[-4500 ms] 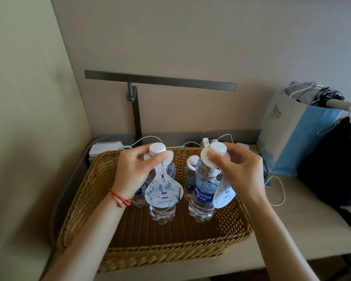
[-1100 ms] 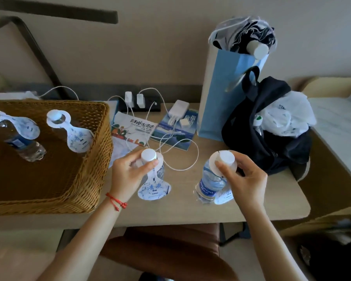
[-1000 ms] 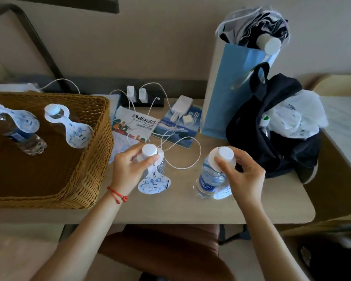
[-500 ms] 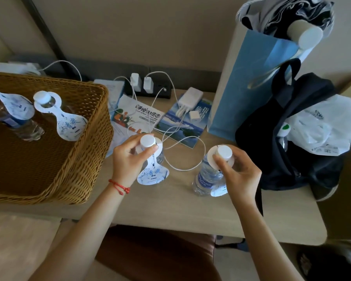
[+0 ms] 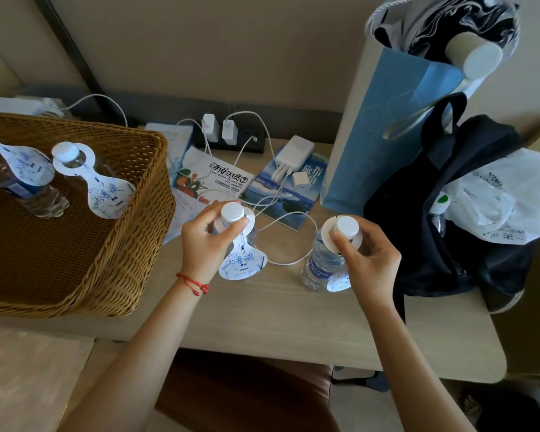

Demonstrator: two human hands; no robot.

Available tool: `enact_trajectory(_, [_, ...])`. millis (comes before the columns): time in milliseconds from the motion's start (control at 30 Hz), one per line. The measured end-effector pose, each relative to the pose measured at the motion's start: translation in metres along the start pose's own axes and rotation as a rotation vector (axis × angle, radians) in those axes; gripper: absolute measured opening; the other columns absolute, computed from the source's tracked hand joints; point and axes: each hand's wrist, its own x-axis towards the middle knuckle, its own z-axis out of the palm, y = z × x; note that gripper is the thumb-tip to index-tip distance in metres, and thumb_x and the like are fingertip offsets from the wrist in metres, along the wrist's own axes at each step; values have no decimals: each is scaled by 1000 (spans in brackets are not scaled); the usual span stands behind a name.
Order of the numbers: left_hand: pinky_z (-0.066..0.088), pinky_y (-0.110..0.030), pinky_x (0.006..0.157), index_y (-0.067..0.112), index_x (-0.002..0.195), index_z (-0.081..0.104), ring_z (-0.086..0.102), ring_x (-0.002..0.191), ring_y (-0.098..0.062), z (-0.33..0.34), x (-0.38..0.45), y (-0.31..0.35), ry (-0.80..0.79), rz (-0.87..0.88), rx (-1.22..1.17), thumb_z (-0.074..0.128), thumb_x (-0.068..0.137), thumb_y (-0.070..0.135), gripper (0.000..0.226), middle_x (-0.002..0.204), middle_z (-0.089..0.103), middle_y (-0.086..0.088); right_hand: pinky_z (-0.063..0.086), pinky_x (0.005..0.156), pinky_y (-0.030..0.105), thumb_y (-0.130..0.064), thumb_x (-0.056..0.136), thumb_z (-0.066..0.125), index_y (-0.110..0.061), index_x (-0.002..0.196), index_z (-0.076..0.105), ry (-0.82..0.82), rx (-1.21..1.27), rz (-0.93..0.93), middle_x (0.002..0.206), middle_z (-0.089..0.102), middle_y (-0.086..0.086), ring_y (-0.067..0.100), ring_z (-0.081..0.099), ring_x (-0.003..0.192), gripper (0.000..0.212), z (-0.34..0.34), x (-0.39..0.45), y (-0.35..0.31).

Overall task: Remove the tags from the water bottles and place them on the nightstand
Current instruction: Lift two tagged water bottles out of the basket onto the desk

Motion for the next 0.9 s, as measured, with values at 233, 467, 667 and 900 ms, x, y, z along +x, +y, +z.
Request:
enact_trajectory(233, [49,-13,74,19,94,65,61,83,6,0,-6,0,4,-23,-17,71,72,14,23,87,67,17,51,78,17,-28,73,75,-26,100,65,-12,-12,25,98,68,-9,5,64,93,28,-1,-3,-1])
enact_trajectory(467, [46,-14,85,19,109,61,59,98,4,-7,-10,6,-20,-81,-70,69,78,6,35,104,64,11,51,91,30,-26,77,73,-24,113,63,-36,-2,65,111,66,-6,8,61,105,37,-5,-7,-10])
enact_trajectory(667, [45,-19,92,12,119,56,56,111,-9,-16,-18,17,-2,-110,-49,65,82,8,39,117,59,1,45,101,36,-27,79,71,-25,121,58,-41,-16,56,122,62,-4,7,55,114,44,-11,-13,-22])
enact_trajectory(900, [37,-17,99,9,124,53,48,121,-14,-30,-44,31,-36,18,259,59,87,16,38,128,55,-7,46,98,44,-22,82,68,-17,124,55,-95,-195,-185,129,57,4,17,52,119,45,-23,-31,-34])
